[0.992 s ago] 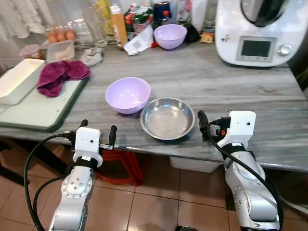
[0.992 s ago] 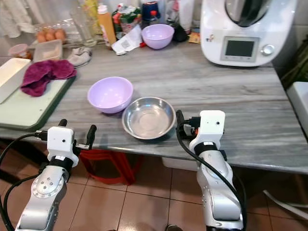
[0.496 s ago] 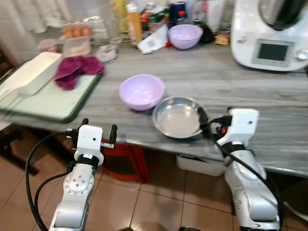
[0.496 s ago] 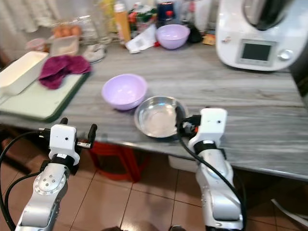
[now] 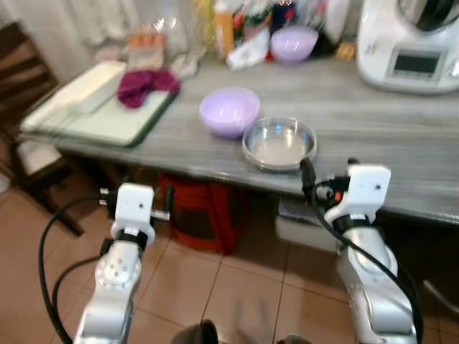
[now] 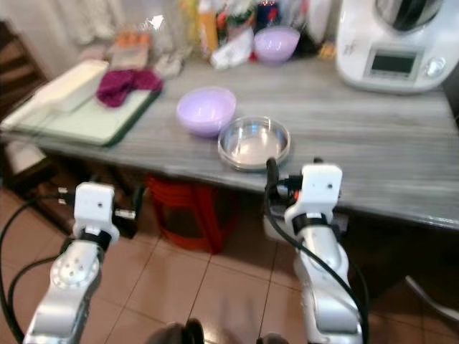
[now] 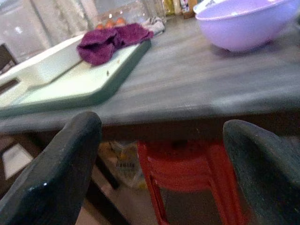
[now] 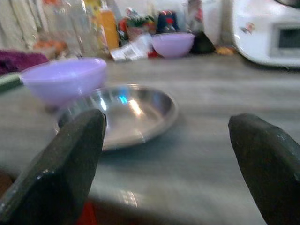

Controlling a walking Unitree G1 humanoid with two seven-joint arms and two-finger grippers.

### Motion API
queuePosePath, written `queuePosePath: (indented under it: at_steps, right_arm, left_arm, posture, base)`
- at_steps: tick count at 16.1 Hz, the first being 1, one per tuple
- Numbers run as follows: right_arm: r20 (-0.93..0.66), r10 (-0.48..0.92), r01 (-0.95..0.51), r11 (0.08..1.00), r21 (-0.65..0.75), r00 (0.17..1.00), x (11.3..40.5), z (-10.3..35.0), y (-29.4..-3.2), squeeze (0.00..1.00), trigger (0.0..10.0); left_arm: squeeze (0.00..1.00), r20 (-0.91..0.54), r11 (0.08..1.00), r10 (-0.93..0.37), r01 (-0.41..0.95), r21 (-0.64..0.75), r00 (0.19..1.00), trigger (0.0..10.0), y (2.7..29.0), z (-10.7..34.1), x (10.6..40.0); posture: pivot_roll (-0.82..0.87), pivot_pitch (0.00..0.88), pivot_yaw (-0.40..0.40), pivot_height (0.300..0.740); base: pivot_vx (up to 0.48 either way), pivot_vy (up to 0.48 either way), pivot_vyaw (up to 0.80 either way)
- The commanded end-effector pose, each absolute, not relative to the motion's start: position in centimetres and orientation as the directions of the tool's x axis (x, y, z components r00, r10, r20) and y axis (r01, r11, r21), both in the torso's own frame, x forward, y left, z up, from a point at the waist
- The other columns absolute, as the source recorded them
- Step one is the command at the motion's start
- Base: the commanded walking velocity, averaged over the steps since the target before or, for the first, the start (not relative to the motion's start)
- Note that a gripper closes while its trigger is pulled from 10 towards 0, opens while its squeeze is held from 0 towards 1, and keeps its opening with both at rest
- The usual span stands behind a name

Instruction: Setting the table

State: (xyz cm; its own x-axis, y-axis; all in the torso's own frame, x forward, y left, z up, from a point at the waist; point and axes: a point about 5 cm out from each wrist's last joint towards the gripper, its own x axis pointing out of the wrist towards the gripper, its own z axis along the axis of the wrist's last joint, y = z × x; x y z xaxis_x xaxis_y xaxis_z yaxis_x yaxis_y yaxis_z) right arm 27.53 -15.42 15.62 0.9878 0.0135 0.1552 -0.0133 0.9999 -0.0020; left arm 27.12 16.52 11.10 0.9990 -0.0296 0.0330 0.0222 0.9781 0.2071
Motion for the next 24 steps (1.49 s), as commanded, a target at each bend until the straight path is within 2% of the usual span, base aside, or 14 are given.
queuePosePath:
  at_steps: [1,10,17,22,24]
  right_arm:
    - [0.185,0.007,-0.005,1.0,-0.012,0.983,27.2,15.5,-15.5,0.0,10.0]
    - [0.137,0.005,0.001,0.999,-0.041,0.991,26.6,13.0,-16.2,0.0,10.0]
    - [0.122,0.004,-0.001,1.0,-0.019,0.993,26.6,12.6,-16.1,0.0,10.0]
    - [0.12,0.012,-0.01,1.0,-0.017,0.993,26.7,12.5,-15.9,0.0,10.0]
    - [0.121,0.014,-0.012,1.0,-0.013,0.993,26.8,12.5,-15.9,0.0,10.0]
  left_arm:
    - [0.0,0.033,0.975,-0.018,0.01,0.223,0.999,10.0,17.0,11.3,27.3]
    - [0.0,0.028,0.976,-0.009,0.003,0.217,1.0,10.0,17.2,10.3,27.1]
    - [0.0,0.03,0.979,-0.119,0.112,0.171,0.992,10.0,16.2,10.0,26.9]
    - [0.0,0.024,0.981,-0.138,0.133,0.141,0.99,10.0,16.2,9.9,27.0]
    - [0.0,0.024,0.981,-0.147,0.142,0.135,0.989,10.0,16.1,9.9,27.0]
  posture:
    - [-0.14,0.102,0.094,0.74]
    - [-0.14,0.091,0.088,0.74]
    - [-0.14,0.09,0.092,0.74]
    - [-0.14,0.092,0.094,0.74]
    - [-0.14,0.092,0.094,0.74]
  base:
    - [-0.36,0.0,0.0]
    - [-0.35,0.0,0.0]
    - [0.0,0.0,0.0]
    - [0.0,-0.052,-0.75]
    - [0.0,-0.255,0.0]
